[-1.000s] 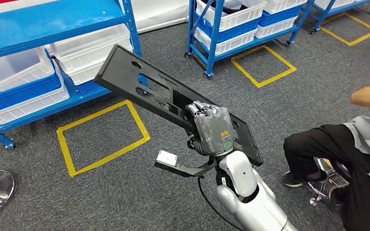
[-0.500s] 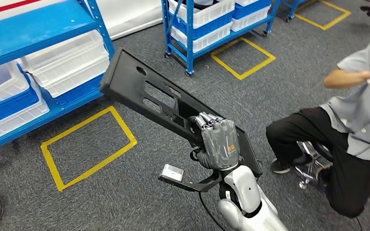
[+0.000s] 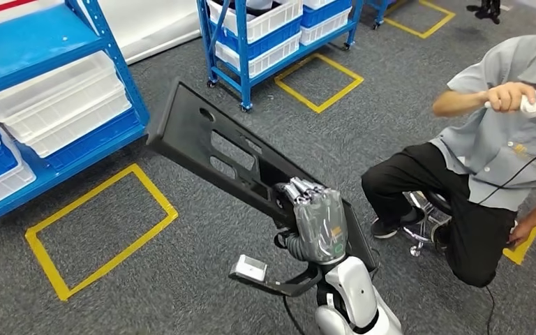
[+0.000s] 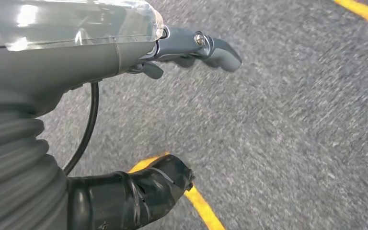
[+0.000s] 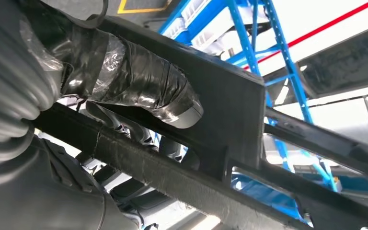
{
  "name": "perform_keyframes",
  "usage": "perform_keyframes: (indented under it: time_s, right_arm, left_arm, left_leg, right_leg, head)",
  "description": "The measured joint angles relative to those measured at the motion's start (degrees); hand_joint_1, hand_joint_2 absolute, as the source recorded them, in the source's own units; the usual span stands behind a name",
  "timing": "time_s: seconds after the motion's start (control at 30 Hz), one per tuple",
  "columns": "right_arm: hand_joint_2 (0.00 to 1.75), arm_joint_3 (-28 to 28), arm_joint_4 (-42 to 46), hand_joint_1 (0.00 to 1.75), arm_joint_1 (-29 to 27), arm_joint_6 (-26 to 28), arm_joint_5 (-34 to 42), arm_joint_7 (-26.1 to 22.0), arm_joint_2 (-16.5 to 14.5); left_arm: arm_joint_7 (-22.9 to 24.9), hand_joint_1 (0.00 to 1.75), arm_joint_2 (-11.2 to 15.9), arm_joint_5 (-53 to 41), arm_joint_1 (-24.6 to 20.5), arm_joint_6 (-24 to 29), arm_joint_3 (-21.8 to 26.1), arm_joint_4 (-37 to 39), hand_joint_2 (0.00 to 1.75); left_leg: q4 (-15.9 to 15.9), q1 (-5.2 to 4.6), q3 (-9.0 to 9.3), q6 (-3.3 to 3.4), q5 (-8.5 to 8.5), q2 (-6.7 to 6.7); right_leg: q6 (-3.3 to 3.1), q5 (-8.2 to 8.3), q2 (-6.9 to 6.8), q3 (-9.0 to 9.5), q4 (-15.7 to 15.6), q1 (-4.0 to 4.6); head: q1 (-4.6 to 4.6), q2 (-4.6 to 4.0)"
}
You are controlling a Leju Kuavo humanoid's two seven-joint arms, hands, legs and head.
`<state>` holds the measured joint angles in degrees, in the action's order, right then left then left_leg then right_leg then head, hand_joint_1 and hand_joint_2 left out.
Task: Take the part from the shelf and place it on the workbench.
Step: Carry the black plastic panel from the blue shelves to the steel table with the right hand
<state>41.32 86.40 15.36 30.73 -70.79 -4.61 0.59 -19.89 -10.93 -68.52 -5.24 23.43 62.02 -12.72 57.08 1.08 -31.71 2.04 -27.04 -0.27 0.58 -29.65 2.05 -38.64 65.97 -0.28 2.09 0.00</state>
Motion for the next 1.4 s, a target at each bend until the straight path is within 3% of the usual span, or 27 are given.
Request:
perform_keyframes:
  time_s: [0.07, 0.1, 0.13, 0.17, 0.23, 0.3, 0.37, 0.43, 0.5, 0.57, 0.6, 0.63, 0.7, 0.77, 0.83, 0.9, 0.97, 1.07, 1.1, 1.13, 1.17, 1.23, 1.3, 1.4]
  right_arm:
    - [1.75, 0.01, 0.05, 1.75, -0.21, 0.02, 0.00, -0.01, 0.03]
    - [1.75, 0.01, 0.04, 1.75, -0.35, 0.01, 0.00, -0.01, 0.05]
    - [1.75, 0.02, 0.04, 1.75, -0.47, 0.01, 0.00, 0.01, 0.08]
    - [1.75, 0.01, 0.05, 1.75, -0.53, 0.01, 0.00, 0.02, 0.09]
    - [1.75, 0.00, 0.10, 1.75, -0.52, 0.02, 0.03, 0.00, 0.08]
    - [1.75, -0.01, 0.17, 1.75, -0.55, 0.05, 0.20, -0.04, 0.05]
    - [1.75, -0.04, 0.18, 1.75, -0.69, 0.16, 0.53, -0.12, 0.04]
    - [1.75, -0.11, 0.18, 1.75, -1.00, 0.49, 0.93, -0.31, 0.01]
    - [1.75, -0.25, 0.17, 1.75, -1.37, 1.01, 1.20, -0.55, -0.16]
    - [1.75, -0.36, 0.15, 1.75, -1.88, 1.46, 1.32, -0.71, -0.31]
    - [1.75, -0.38, 0.11, 1.75, -2.21, 1.60, 1.38, -0.74, -0.33]
    - [1.75, -0.41, 0.08, 1.75, -2.52, 1.70, 1.44, -0.77, -0.33]
    - [1.75, -0.50, 0.02, 1.75, -2.96, 1.90, 1.60, -0.76, -0.33]
    - [1.75, -0.68, 0.02, 1.75, -3.31, 2.29, 1.72, -0.75, -0.34]
    - [1.75, -1.03, 0.02, 1.75, -4.02, 2.81, 1.79, -0.82, -0.35]
    - [1.75, -1.55, 0.04, 1.75, -5.12, 3.16, 1.81, -0.98, -0.33]
    - [1.75, -2.08, 0.12, 1.75, -6.09, 3.48, 1.81, -1.11, -0.27]
    - [1.75, -2.59, 0.16, 1.75, -6.89, 3.97, 1.81, -1.18, -0.18]
    - [1.75, -2.74, 0.16, 1.75, -7.23, 4.03, 1.81, -1.19, -0.15]
    - [1.75, -2.92, 0.15, 1.75, -7.61, 4.05, 1.81, -1.20, -0.11]
    - [1.75, -3.12, 0.16, 1.75, -7.95, 4.07, 1.81, -1.20, -0.07]
    - [1.75, -3.52, 0.23, 1.75, -8.33, 4.11, 1.81, -1.20, -0.03]
    - [1.75, -3.86, 0.45, 1.75, -8.50, 4.21, 1.82, -1.27, -0.02]
    - [1.75, -4.47, 0.68, 1.75, -8.97, 4.57, 1.88, -1.46, -0.01]
  left_arm:
    - [0.01, 0.00, 0.05, -0.01, 0.06, 0.02, 0.01, 0.00, 1.75]
    - [0.03, 0.00, 0.06, -0.01, 0.06, 0.02, 0.01, 0.00, 1.75]
    - [0.05, 0.00, 0.06, -0.01, 0.05, 0.02, 0.01, 0.00, 1.75]
    - [0.07, 0.00, 0.04, -0.02, 0.03, 0.01, 0.00, 0.00, 1.75]
    - [0.09, 0.00, -0.01, -0.03, -0.02, 0.01, 0.00, 0.00, 1.75]
    - [0.16, 0.00, 0.00, -0.03, -0.05, 0.01, 0.00, 0.00, 1.75]
    - [0.38, 0.00, 0.03, -0.05, -0.06, 0.02, 0.00, 0.00, 1.75]
    - [0.64, 0.00, 0.11, -0.20, -0.06, 0.07, -0.01, 0.00, 1.75]
    - [0.89, 0.00, 0.22, -0.43, 0.03, 0.13, -0.01, 0.00, 1.75]
    - [1.09, 0.00, 0.33, -0.56, 0.20, 0.14, -0.02, 0.00, 1.75]
    - [1.14, 0.00, 0.40, -0.59, 0.27, 0.14, -0.02, 0.00, 1.75]
    - [1.16, 0.00, 0.51, -0.61, 0.32, 0.13, -0.01, 0.00, 1.75]
    - [1.19, 0.00, 0.75, -0.61, 0.35, 0.12, 0.00, 0.00, 1.75]
    - [1.19, 0.00, 0.98, -0.61, 0.41, 0.10, 0.01, 0.00, 1.75]
    - [1.18, 0.00, 1.07, -0.64, 0.35, 0.09, 0.01, 0.00, 1.75]
    - [1.19, 0.00, 1.04, -0.72, 0.18, 0.10, 0.01, 0.00, 1.75]
    - [1.21, 0.00, 1.01, -0.85, 0.20, 0.11, 0.01, 0.00, 1.75]
    - [1.26, 0.00, 1.11, -0.97, 0.37, 0.11, 0.01, 0.00, 1.75]
    - [1.29, 0.00, 1.17, -0.98, 0.40, 0.10, 0.01, 0.00, 1.75]
    - [1.32, 0.00, 1.20, -1.01, 0.40, 0.09, 0.01, 0.00, 1.75]
    - [1.34, 0.00, 1.22, -1.03, 0.39, 0.07, 0.01, 0.00, 1.75]
    - [1.36, 0.00, 1.19, -1.06, 0.37, 0.02, -0.01, 0.00, 1.75]
    - [1.36, 0.00, 1.15, -1.08, 0.37, 0.01, -0.02, 0.00, 1.75]
    - [1.44, 0.00, 1.13, -1.08, 0.29, 0.02, -0.02, 0.00, 1.75]
  left_leg:
    - [0.02, -0.10, -0.04, 0.17, -0.04, 1.07]
    - [0.06, -0.12, -0.03, 0.16, -0.08, 1.61]
    - [0.11, -0.12, -0.01, 0.09, -0.15, 2.11]
    - [0.20, -0.10, 0.03, -0.05, -0.26, 2.59]
    - [0.68, -0.19, 0.05, -0.60, -0.71, 3.39]
    - [1.15, -0.41, 0.01, -1.27, -1.14, 3.97]
    - [1.13, -0.41, 0.16, -1.87, -1.26, 4.57]
    - [1.91, -0.17, -0.02, -2.42, -2.21, 3.96]
    - [6.43, -0.03, -1.93, -2.74, -5.25, 2.15]
    - [13.93, -0.03, -5.38, -2.84, -8.58, 1.10]
    - [16.47, -0.03, -6.66, -2.83, -9.06, 0.95]
    - [17.09, -0.03, -7.13, -2.76, -8.43, 0.87]
    - [11.91, -0.02, -5.15, -2.40, -4.37, 0.25]
    - [4.87, -0.01, -2.18, -1.89, -1.39, -1.72]
    - [2.13, -0.13, -1.04, -1.57, -1.06, -2.82]
    - [1.58, -0.12, -0.83, -1.13, -0.79, -2.03]
    - [0.80, 0.06, -0.44, -0.37, -0.35, -0.96]
    - [0.53, -0.19, -0.31, 0.20, -0.21, 0.79]
    - [0.60, -0.29, -0.33, 0.25, -0.26, 1.37]
    - [0.67, -0.35, -0.33, 0.27, -0.33, 1.92]
    - [0.78, -0.38, -0.31, 0.24, -0.42, 2.43]
    - [1.06, -0.42, -0.27, 0.02, -0.71, 3.34]
    - [1.35, -0.64, -0.26, -0.44, -1.03, 4.01]
    - [1.34, -0.76, -0.09, -1.29, -1.29, 4.76]
  right_leg:
    - [0.39, -3.17, -1.20, -3.30, 7.25, -0.29]
    - [0.58, -3.54, -1.40, -4.15, 9.20, -0.46]
    - [0.73, -2.74, -1.56, -3.84, 8.79, -0.64]
    - [0.82, -1.07, -1.90, -2.37, 6.12, -0.80]
    - [0.74, 2.09, -3.49, 1.83, -1.82, -0.75]
    - [0.24, 2.91, -4.37, 3.83, -5.90, -0.41]
    - [-0.42, 2.81, -3.65, 3.75, -6.14, -0.15]
    - [-1.09, 3.06, -2.90, 3.93, -6.48, -0.26]
    - [-1.64, 3.29, -2.23, 4.11, -6.74, -0.46]
    - [-1.87, 3.32, -1.37, 4.08, -6.73, -0.31]
    - [-1.91, 3.31, -0.84, 4.08, -6.70, -0.20]
    - [-1.92, 3.30, -0.26, 4.09, -6.64, -0.13]
    - [-1.91, 3.27, 0.97, 4.10, -6.47, -0.08]
    - [-1.72, 3.26, 2.04, 3.87, -6.21, -0.01]
    - [-1.20, 3.46, 2.84, 3.46, -6.17, -0.10]
    - [-0.52, 3.64, 3.46, 3.24, -6.30, -0.30]
    - [-0.02, 2.31, 2.07, 2.44, -4.58, -0.14]
    - [0.38, -2.59, -0.96, -1.88, 4.82, -0.10]
    - [0.47, -3.40, -1.27, -3.10, 7.53, -0.19]
    - [0.52, -3.20, -1.46, -3.43, 8.44, -0.26]
    - [0.50, -2.06, -1.64, -2.72, 7.25, -0.31]
    - [0.23, 1.15, -2.89, 1.17, 0.04, -0.22]
    - [-0.24, 2.66, -4.03, 3.97, -5.52, 0.22]
    - [-0.94, 2.80, -3.26, 4.27, -6.52, 0.47]
  head:
    - [0.09, 0.00]
    - [0.09, 0.00]
    - [0.10, 0.00]
    - [0.10, 0.00]
    - [0.10, 0.00]
    - [0.05, 0.00]
    - [0.01, 0.00]
    - [0.01, 0.00]
    - [-0.03, 0.00]
    - [-0.04, 0.00]
    - [-0.04, 0.00]
    - [-0.04, 0.00]
    - [-0.05, 0.00]
    - [-0.03, 0.00]
    - [-0.01, 0.00]
    - [-0.01, 0.00]
    - [0.16, 0.00]
    - [0.43, 0.00]
    - [0.44, 0.00]
    - [0.44, 0.00]
    - [0.44, 0.00]
    - [0.44, 0.00]
    - [0.41, 0.00]
    - [0.38, 0.00]
